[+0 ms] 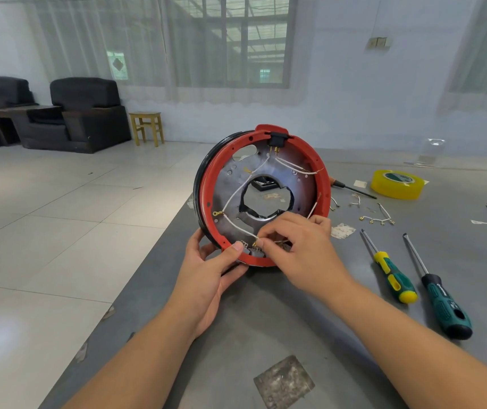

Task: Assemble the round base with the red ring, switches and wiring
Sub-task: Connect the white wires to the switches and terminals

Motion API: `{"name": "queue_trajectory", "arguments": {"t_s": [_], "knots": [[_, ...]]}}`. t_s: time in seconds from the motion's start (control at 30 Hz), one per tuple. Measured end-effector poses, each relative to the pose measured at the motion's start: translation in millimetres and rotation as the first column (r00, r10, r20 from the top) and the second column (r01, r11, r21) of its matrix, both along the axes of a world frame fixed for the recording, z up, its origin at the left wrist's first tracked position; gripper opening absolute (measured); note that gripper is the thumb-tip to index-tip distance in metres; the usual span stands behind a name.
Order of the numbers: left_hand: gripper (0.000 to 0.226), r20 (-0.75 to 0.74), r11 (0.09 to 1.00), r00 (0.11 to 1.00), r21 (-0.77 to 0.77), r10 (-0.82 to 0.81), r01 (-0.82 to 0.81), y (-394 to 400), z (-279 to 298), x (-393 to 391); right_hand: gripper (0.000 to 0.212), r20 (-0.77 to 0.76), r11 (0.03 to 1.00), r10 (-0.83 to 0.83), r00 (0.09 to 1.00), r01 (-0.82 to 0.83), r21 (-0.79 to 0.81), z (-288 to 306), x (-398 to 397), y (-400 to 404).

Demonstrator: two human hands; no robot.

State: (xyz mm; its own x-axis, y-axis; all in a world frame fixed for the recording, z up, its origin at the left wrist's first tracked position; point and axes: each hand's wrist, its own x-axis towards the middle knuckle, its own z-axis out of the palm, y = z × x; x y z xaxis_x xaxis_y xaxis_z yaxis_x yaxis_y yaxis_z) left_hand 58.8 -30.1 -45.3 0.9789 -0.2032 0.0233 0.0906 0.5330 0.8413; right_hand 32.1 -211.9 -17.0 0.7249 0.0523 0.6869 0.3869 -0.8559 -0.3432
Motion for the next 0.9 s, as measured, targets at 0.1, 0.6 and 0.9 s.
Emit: {"name": "queue_trajectory", "arguments": {"t_s": [0.1, 0.6, 0.9], "knots": [[0.071, 0.0, 1.0, 1.0, 0.007, -0.005, 0.005, 0, 0, 0, 0.006, 0.003, 0.999, 0.007, 1.0, -0.007, 0.04, 7, 5, 4], [0.074, 0.005, 0.998, 0.998, 0.012, -0.058, 0.058, 0, 0, 0, 0.007, -0.043, 0.993, 0.106, 0.994, -0.103, 0.062, 26, 32, 3], [0.076, -0.054, 0.999, 0.998, -0.019, -0.039, 0.038, 0, -5, 3, 0.005, -0.149, 0.99, 0.094, 0.984, -0.077, 0.116, 21, 34, 8]]}}
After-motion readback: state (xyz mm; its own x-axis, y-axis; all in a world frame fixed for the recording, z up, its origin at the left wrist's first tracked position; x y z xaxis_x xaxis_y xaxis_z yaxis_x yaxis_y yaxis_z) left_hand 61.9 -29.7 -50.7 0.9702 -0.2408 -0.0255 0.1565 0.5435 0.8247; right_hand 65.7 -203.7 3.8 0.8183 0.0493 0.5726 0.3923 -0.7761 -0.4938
